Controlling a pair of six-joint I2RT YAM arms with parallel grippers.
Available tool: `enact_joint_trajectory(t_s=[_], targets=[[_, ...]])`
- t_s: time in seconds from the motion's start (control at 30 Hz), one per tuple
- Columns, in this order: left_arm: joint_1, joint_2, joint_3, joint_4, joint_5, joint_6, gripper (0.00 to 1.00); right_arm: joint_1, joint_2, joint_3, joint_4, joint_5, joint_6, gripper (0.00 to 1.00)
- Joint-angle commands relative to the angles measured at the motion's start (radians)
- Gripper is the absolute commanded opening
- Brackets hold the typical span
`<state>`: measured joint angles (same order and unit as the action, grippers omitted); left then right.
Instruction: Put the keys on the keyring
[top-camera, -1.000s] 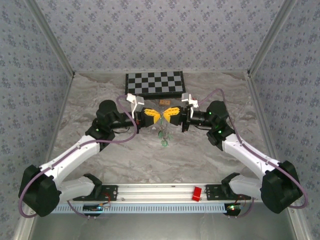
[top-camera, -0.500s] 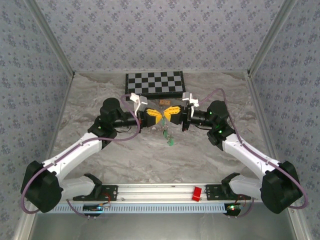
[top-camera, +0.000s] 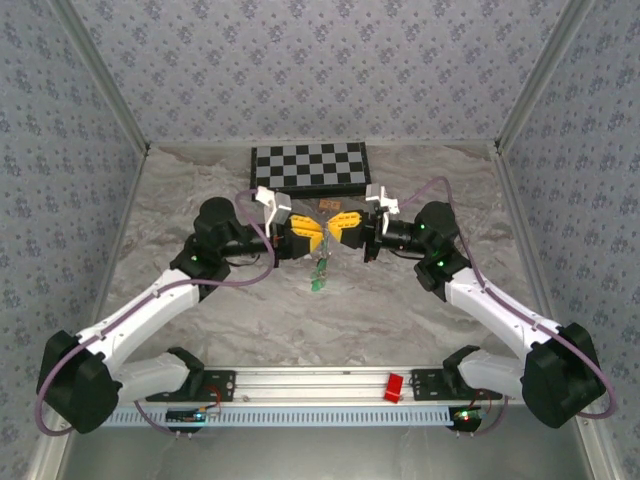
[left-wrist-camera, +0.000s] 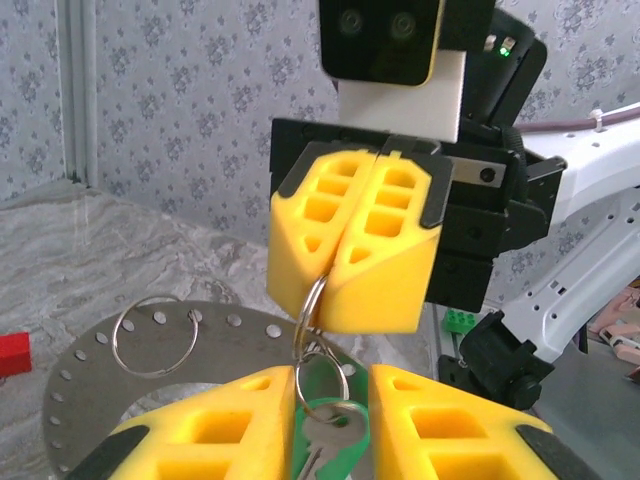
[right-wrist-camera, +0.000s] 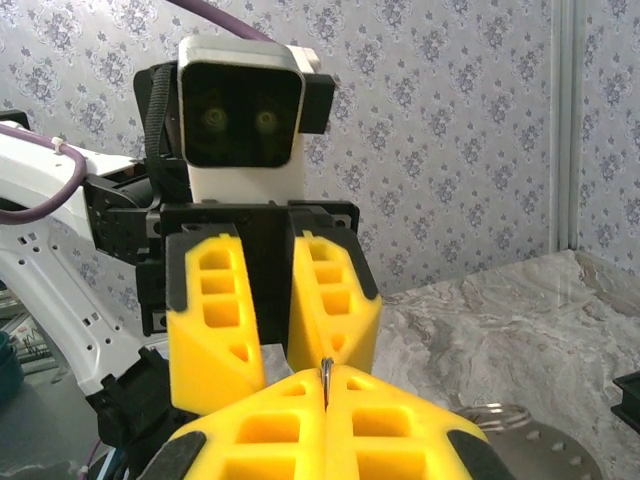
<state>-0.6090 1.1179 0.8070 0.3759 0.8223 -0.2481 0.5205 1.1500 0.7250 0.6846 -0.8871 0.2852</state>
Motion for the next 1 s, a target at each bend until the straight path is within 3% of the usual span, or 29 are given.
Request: enact_joint_trajectory(t_s=[0.0, 0.7, 0.87, 0.97], targets=[[-0.003, -0.01, 0.021, 0.055, -0.001, -0.012, 0.25, 0.008, -0.019, 0.022, 0.044, -0.003, 0.015, 0.0], [-0.025, 0.058, 0.033, 0.127, 0.054, -0.028, 0.2, 0.041, 0.005, 0.031, 0.055, -0.013, 0.017, 0.0], [-0.028, 0.063, 0.032, 0.133, 0.057, -0.029, 0.0, 0.043, 0.005, 0.034, 0.049, -0.023, 0.021, 0.0], [-0.028, 0.057, 0.033, 0.126, 0.057, -0.023, 0.0, 0.041, 0.0, 0.03, 0.037, -0.014, 0.016, 0.0]])
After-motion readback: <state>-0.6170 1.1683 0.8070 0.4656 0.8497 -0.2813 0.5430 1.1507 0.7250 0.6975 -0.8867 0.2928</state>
